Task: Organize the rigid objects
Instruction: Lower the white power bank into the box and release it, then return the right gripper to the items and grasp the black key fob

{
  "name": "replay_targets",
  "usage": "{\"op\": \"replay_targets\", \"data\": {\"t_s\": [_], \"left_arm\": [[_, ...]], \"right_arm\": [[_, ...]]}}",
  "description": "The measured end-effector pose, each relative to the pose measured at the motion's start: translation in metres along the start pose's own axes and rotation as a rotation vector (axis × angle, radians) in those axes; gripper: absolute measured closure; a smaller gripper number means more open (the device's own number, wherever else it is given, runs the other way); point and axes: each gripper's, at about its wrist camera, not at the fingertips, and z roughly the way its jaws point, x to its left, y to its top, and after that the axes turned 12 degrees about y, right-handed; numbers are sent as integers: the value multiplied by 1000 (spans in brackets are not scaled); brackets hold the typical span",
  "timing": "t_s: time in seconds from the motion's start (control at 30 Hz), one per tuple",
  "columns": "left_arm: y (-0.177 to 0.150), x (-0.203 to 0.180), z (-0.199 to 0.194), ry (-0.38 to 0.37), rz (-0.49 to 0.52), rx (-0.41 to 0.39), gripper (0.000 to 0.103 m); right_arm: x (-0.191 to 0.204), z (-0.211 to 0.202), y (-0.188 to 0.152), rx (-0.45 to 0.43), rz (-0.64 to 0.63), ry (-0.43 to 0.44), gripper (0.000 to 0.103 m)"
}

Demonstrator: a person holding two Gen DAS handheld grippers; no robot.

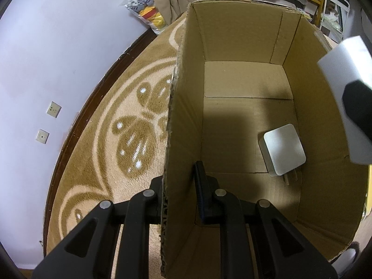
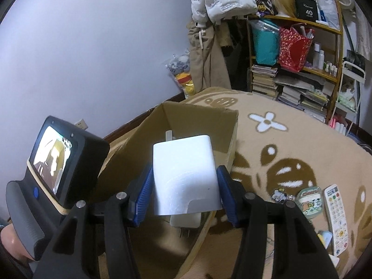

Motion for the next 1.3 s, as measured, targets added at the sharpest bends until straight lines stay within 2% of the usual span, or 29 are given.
{"op": "replay_targets", "data": {"t_s": [0.23, 0.47, 0.73, 0.87, 0.9, 1.0, 1.13, 1.3], "left_arm": [[-1, 1, 1, -2, -5, 1, 87], [-1, 1, 1, -2, -3, 0, 87], [-1, 0, 1, 3, 3, -5, 87], [-1, 2, 3, -10, -9, 6, 87], [-1, 2, 5, -17, -8, 19, 87], [-3, 0, 6, -2, -2, 13, 87], [-3, -1, 6, -1, -2, 11, 87], [-4, -3, 4, 2, -1, 10, 87]], "right_arm": [[4, 2, -1, 4, -10, 27, 45], [8, 15, -8, 46, -19, 17, 45], [9, 16, -8, 55, -23, 2, 45], [11, 7, -4, 17, -25, 3, 44], [12, 5, -4, 14, -25, 4, 43], [10, -7, 0, -8, -19, -25, 27], [-1, -28, 3, -54, 14, -65, 15], [-29, -44, -1, -73, 87, -123, 12]]}}
